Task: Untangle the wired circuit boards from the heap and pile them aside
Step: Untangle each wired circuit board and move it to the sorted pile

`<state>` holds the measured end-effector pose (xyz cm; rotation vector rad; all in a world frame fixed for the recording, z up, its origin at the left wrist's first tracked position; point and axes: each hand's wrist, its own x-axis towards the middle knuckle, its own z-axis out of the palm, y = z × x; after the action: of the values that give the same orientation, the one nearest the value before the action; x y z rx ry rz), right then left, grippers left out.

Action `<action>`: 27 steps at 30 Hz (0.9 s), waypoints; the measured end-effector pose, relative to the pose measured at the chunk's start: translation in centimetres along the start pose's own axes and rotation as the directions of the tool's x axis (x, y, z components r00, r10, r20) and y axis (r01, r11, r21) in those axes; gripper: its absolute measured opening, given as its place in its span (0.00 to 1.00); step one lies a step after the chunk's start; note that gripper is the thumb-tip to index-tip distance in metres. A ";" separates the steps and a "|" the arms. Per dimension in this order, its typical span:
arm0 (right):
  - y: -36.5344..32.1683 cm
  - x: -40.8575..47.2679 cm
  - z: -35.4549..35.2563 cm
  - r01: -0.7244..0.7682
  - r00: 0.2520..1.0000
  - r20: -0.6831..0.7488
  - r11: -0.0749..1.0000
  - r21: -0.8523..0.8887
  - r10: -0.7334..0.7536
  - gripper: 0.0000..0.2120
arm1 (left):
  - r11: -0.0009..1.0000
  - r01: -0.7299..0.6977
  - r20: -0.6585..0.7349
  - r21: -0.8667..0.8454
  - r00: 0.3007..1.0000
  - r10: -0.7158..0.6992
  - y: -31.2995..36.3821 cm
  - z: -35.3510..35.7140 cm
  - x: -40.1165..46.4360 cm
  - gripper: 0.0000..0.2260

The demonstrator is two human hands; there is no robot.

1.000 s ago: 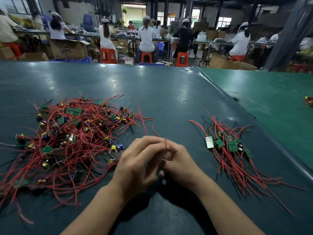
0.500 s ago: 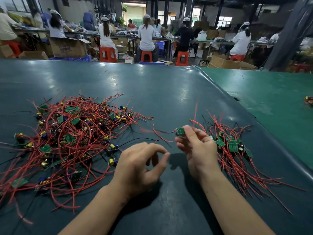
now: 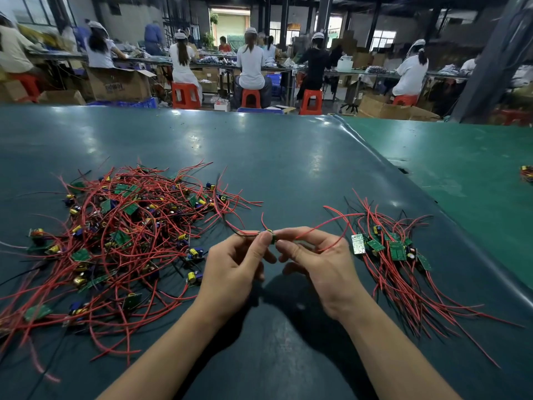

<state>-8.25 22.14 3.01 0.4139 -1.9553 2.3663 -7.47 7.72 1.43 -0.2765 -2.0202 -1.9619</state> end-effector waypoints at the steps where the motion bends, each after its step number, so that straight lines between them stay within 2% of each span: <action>1: 0.1 0.0 -0.1 0.024 0.999 0.035 1.000 0.001 -0.024 0.13 | 0.997 0.034 -0.001 -0.062 0.999 -0.035 -0.1 -0.1 0.2 0.10; 4: 0.2 0.0 -0.3 0.081 0.987 0.139 0.996 -0.028 -0.076 0.24 | 0.909 0.220 0.033 -0.354 0.974 -0.223 -0.3 -0.4 0.5 0.12; 7: 0.0 0.0 -1.1 0.071 0.984 0.167 0.997 -0.015 -0.067 0.33 | 0.784 0.358 0.149 -0.508 0.933 -0.329 0.0 -0.6 0.9 0.18; 9: -0.1 0.1 -1.2 -0.002 0.994 0.107 0.999 0.036 -0.002 0.29 | 0.704 0.440 0.253 -0.558 0.898 -0.361 0.2 -0.7 1.0 0.21; 11: 0.2 0.3 -0.8 -0.099 0.994 0.042 0.995 0.015 0.098 0.13 | 0.656 0.531 0.373 -0.536 0.846 -0.381 0.4 -0.6 0.9 0.21; 12: 0.3 0.3 -0.5 -0.140 0.989 0.036 0.990 -0.032 0.141 0.07 | 0.659 0.570 0.432 -0.490 0.816 -0.384 0.4 -0.5 0.7 0.19; 14: 0.4 0.1 -0.5 -0.161 0.984 0.059 0.978 -0.132 0.170 0.09 | 0.705 0.608 0.509 -0.365 0.765 -0.396 0.5 -0.3 0.6 0.14; 15: 0.4 0.2 -0.6 -0.148 0.986 0.054 0.980 -0.134 0.156 0.08 | 0.732 0.605 0.515 -0.312 0.756 -0.405 0.5 -0.1 0.6 0.15; 18: 0.1 0.3 -1.0 -0.135 0.990 0.028 0.989 -0.066 0.137 0.04 | 0.824 0.545 0.476 -0.153 0.772 -0.422 0.3 0.0 0.8 0.24; 20: 0.2 0.4 -1.0 -0.133 0.991 -0.013 0.990 -0.048 0.133 0.03 | 0.891 0.448 0.430 -0.078 0.821 -0.375 0.2 -0.1 0.6 0.25; 22: 0.4 0.4 -0.8 -0.182 0.983 -0.043 0.983 -0.035 0.180 0.05 | 0.897 0.421 0.403 -0.132 0.850 -0.339 0.2 -0.1 0.2 0.26; 24: 0.5 0.4 -0.7 -0.256 0.965 -0.062 0.967 -0.010 0.255 0.10 | 0.875 0.443 0.423 -0.194 0.843 -0.333 0.2 0.0 0.1 0.21; 27: 0.2 1.0 -1.3 -0.262 0.944 -0.172 0.957 0.126 0.281 0.08 | 0.876 0.443 0.481 -0.191 0.820 -0.310 0.5 0.0 -0.1 0.12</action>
<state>-9.45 23.19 2.84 -0.0850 -1.9201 2.5628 -7.17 7.75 1.86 -0.4445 -2.1673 -2.6704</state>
